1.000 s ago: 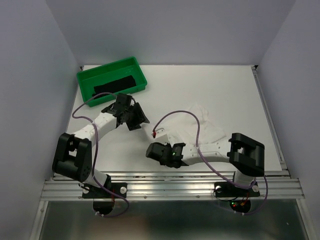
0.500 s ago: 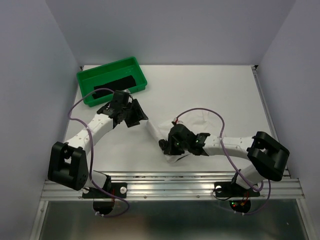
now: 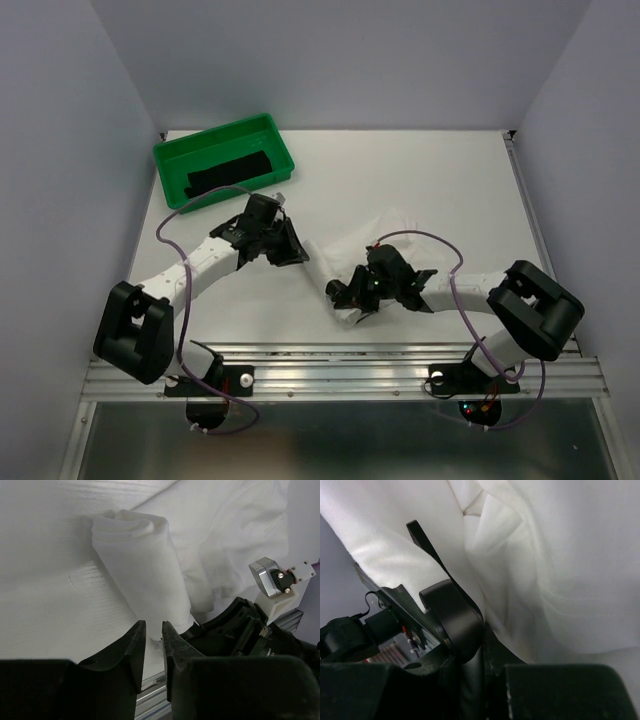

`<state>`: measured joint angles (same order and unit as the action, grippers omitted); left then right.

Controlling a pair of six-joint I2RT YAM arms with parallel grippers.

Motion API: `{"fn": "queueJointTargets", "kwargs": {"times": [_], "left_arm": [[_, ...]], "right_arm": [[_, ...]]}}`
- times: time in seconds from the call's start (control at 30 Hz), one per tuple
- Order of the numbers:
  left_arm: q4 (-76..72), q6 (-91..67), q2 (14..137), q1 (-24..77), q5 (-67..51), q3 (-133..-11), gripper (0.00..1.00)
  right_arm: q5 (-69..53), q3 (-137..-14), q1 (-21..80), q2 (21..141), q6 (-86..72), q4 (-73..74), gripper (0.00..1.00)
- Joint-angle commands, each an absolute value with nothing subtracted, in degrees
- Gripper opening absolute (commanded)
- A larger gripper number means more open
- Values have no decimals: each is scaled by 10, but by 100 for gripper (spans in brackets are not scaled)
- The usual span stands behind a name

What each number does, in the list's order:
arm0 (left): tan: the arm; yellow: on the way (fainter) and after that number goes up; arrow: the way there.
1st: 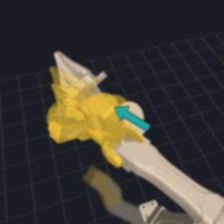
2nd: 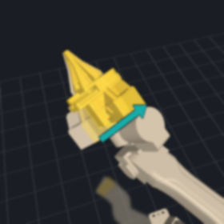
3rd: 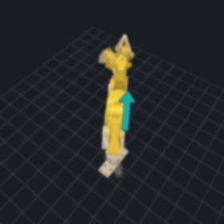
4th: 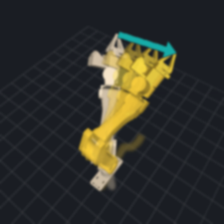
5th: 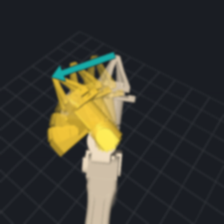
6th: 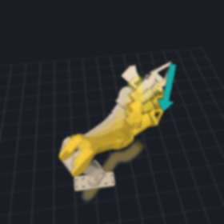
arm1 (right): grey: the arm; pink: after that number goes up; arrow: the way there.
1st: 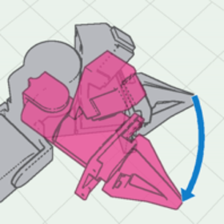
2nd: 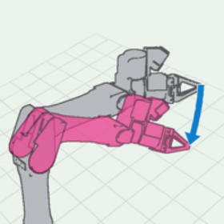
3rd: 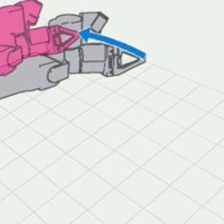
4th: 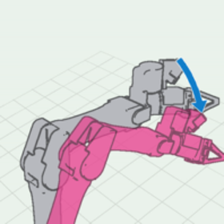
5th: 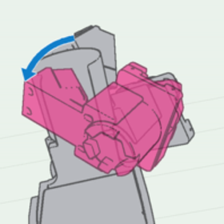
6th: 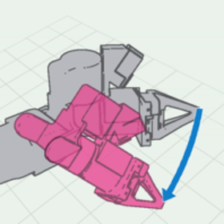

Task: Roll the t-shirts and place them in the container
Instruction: Roll the T-shirt to the center of the board.

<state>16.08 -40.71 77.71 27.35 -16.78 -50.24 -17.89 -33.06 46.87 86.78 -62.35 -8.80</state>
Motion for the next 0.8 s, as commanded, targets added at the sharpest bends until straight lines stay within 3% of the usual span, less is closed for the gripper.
{"fn": "queueJointTargets", "kwargs": {"times": [0.0,0.13,0.3,0.43,0.53,0.6,0.67,0.77], "left_arm": [[129,-404,793,294,-181,-502,26],[116,-406,817,309,-181,-521,10],[96,-408,866,315,-174,-547,1],[69,-403,906,315,-168,-568,0],[73,-384,951,314,-166,-589,0],[74,-381,963,314,-172,-598,0],[74,-378,977,315,-178,-608,0],[73,-374,986,317,-186,-620,0]], "right_arm": [[-229,-311,454,858,-653,-147,1],[-252,-297,440,864,-664,-170,1],[-268,-290,427,872,-665,-181,5],[-268,-286,427,860,-660,-178,16],[-245,-292,427,839,-633,-123,47],[-226,-299,427,822,-611,-85,59],[-188,-317,427,789,-589,-14,70],[-145,-337,427,741,-556,77,73]]}}
